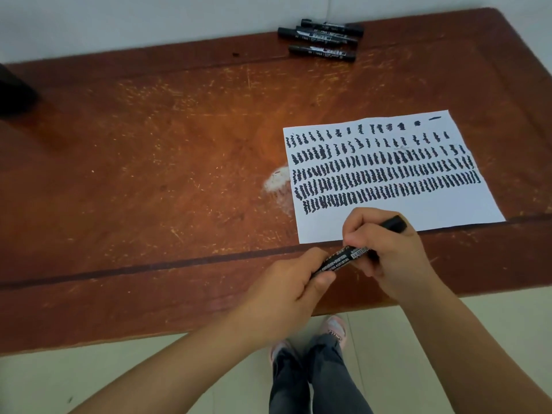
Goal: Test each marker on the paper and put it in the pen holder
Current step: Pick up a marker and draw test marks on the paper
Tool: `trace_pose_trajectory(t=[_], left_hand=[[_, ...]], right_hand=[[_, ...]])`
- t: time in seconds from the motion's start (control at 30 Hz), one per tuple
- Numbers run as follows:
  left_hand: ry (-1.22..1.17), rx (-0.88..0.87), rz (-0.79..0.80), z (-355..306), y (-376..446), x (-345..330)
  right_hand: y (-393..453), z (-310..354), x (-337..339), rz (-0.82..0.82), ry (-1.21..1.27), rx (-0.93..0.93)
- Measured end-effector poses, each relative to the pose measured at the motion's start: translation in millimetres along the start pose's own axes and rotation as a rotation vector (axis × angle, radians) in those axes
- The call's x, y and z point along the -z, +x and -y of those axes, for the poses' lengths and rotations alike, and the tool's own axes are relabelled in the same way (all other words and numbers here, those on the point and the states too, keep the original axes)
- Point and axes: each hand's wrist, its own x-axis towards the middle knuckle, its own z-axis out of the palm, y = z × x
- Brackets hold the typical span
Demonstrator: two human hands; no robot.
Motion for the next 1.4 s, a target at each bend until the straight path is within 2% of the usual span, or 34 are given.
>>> trace_pose_trajectory(t=[0.13, 0.23, 0.3, 0.37, 0.47, 0.7, 0.83, 0.93, 1.1, 1.17, 1.27, 1.4], left_hand=[[0.039, 0.076, -0.023, 8, 7, -2], [-0.083, 0.202, -0.026, 7, 20, -2], [-0.154, 0.255, -0.045, 4, 22, -3], [-0.166, 0.251, -0.029, 1, 24, -5], [-0.207, 0.296, 0.078, -4, 31, -9], [-0.802, 0.494, 0.282, -19, 42, -14], [-0.975, 0.508, 0.364, -32, 41, -13], [-1.096, 0.530, 0.369, -36, 39, -15], [-1.034, 0.555, 0.283, -49, 23, -25], [-0.976, 0.527, 0.297, -50, 14, -27], [-0.969, 0.512, 0.350, -41, 8, -23], [-0.977, 0.476, 0.365, -36, 9, -16]], right_hand=[[12, -11, -4, -0.127, 0.010, -0.023], [21, -17, 2, -0.266, 0.083, -0.068], [26, -16, 12, -0.303, 0.198, -0.088], [30, -12, 25, -0.292, 0.288, -0.110], [32, -8, 35, -0.249, 0.385, -0.145], [24, 9, 38, -0.210, 0.561, -0.198], [20, 21, 32, -0.189, 0.655, -0.205], [20, 24, 29, -0.200, 0.699, -0.220], [9, 29, 23, -0.279, 0.750, -0.262], [2, 24, 21, -0.284, 0.780, -0.297], [-4, 18, 16, -0.253, 0.795, -0.332], [-4, 20, 10, -0.175, 0.743, -0.270]])
